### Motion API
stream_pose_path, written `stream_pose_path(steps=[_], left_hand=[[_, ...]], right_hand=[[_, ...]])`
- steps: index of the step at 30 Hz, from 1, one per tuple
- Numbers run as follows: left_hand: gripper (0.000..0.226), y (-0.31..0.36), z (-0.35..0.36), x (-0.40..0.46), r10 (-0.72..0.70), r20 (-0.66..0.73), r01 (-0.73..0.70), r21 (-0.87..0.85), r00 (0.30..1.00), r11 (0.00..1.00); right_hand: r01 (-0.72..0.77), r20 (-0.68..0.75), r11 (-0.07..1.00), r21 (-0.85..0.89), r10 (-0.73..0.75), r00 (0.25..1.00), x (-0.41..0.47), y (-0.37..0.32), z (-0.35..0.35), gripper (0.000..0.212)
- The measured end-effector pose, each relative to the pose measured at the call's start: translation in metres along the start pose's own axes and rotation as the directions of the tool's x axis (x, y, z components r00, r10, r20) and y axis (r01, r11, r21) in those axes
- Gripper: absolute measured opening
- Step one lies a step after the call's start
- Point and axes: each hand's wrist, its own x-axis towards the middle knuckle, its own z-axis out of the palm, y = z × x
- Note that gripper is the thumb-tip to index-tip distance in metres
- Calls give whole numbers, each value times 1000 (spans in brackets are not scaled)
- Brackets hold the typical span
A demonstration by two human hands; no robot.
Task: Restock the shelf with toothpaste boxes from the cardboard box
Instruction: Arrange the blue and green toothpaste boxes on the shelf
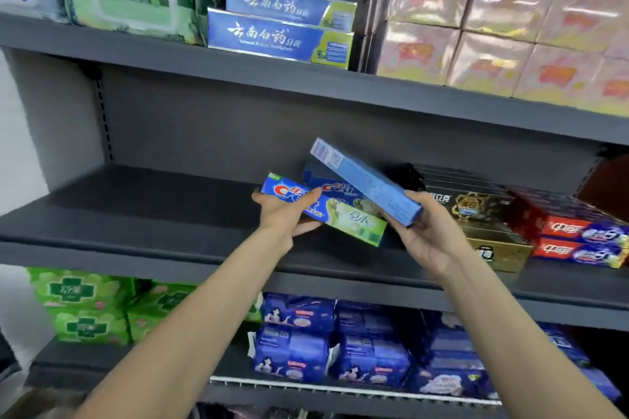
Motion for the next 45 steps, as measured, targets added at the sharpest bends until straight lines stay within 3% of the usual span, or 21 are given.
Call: stream_pose_path(steps=[2,5,10,13,14,16,17,19,21,24,26,29,31,32,33,35,36,38,39,41,45], left_hand=[[56,-6,11,19,17,67,-17,2,998,1000],[54,-18,27,42,19,112,-21,13,994,1000],[48,-38,47,71,-56,-17,54,-91,998,994],[48,-47,49,83,-51,-6,50,-134,999,990],[48,-50,48,86,-50,5,50,-85,999,995],[54,-54,44,91,14,-35,-8,172,999,985],[61,-55,40,95,91,-65,-63,346,994,936],[77,-54,32,101,224,-79,-119,654,971,747],[85,-51,27,101,242,-66,-75,844,968,531],[90,-49,28,99,226,-72,36,986,971,161],[88,-50,30,100,236,-50,28,995,970,98],[77,-47,30,103,206,-31,-15,976,978,219],[67,-41,28,104,276,-33,-49,957,961,286],[59,-36,27,105,331,-38,-97,919,943,383],[49,-29,27,104,348,-51,-160,820,936,550],[37,-15,29,96,188,49,-189,466,981,864],[35,-11,31,91,91,184,-150,336,979,930],[25,-8,32,84,14,386,-103,211,923,972],[22,-9,32,85,27,417,-95,144,908,985],[30,-7,31,88,95,372,-119,42,923,992],[70,0,16,97,153,220,-164,32,963,986]], right_hand=[[18,-14,1000,-8,-18,1000,18,-10,-1,30],[1,-14,998,62,0,1000,42,-19,-6,11],[-42,6,999,15,42,999,71,-25,-24,31],[-83,-18,996,-37,83,996,83,-28,-31,37],[-93,-27,995,-48,92,995,86,-28,-33,37],[-103,-30,993,-63,101,994,93,-29,-34,34],[-105,-29,992,-74,103,994,95,-29,-34,30],[-103,-22,988,-111,101,995,100,-31,-32,20],[-87,-10,983,-161,87,996,103,-33,-30,13],[-54,12,970,-239,59,998,112,-31,-31,14],[-46,26,967,-252,54,998,118,-27,-32,28],[-45,2,958,-283,48,999,125,-21,-31,41],[-17,-22,953,-301,11,1000,129,-17,-32,43],[4,-17,951,-309,-10,1000,130,-16,-33,42],[26,8,949,-315,-25,1000,131,-14,-32,39],[53,63,945,-322,-34,997,131,-10,-30,26],[53,82,947,-318,-28,996,129,-6,-27,17],[10,84,962,-272,13,996,126,3,-21,6],[-35,79,972,-233,55,995,126,6,-18,7],[-162,82,974,-158,176,981,123,8,-14,14],[-359,30,925,-126,365,930,122,0,-10,28]])
